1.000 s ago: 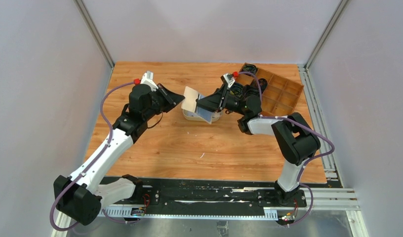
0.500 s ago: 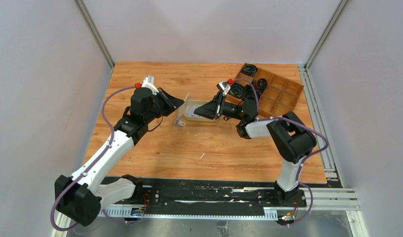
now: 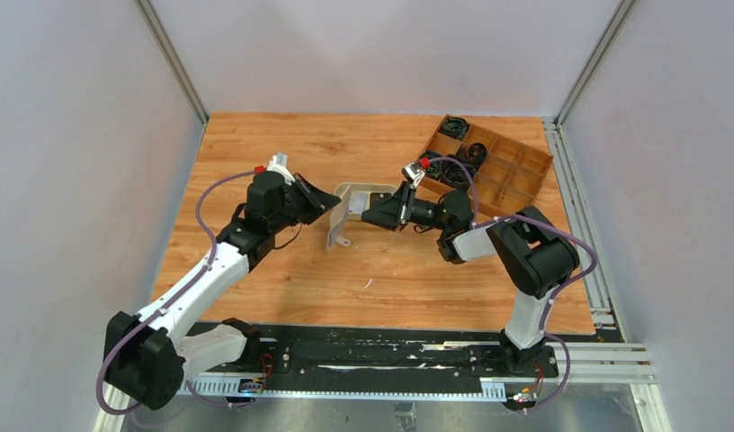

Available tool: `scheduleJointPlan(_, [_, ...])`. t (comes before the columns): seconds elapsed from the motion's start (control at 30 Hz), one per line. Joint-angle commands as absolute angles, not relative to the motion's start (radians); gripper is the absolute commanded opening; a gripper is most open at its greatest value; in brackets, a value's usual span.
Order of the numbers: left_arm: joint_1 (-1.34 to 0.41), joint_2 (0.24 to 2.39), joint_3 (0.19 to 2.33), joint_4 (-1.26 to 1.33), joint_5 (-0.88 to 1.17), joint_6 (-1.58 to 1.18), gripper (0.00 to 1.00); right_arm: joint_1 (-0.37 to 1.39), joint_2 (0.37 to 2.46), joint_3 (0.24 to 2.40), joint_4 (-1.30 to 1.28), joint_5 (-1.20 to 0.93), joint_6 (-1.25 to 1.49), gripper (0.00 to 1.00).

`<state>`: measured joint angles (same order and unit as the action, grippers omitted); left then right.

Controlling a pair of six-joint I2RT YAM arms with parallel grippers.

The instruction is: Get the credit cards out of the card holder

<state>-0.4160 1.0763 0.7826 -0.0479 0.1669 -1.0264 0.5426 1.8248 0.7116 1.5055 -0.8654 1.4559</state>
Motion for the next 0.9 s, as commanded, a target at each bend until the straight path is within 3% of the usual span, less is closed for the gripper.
scheduleJointPlan(0.0, [-0.442,1.115,0.706,-0.005,0.181,-1.051,0.0,0.495,1.742,0.665,1.41,-0.902,1.335,0.46])
scheduleJointPlan(0.2, [-0.446,1.176,0.604,0.067,0.166,-1.043,0.0,0.483,1.66,0.656,1.182,-0.913,1.176,0.48])
scheduleJointPlan(0.43, [-0.435,1.171,0.622,0.005,0.104,-0.974,0.0,0.484,1.663,0.668,1.141,-0.911,1.15,0.48])
scheduleJointPlan(0.73, [-0.434,1.189,0.826,-0.118,0.113,-0.913,0.0,0.485,1.594,0.699,0.935,-0.897,1.006,0.49])
scheduleJointPlan(0.87, [-0.384,1.215,0.936,-0.346,-0.036,-0.771,0.0,0.489,1.512,0.726,0.719,-0.855,0.859,0.58])
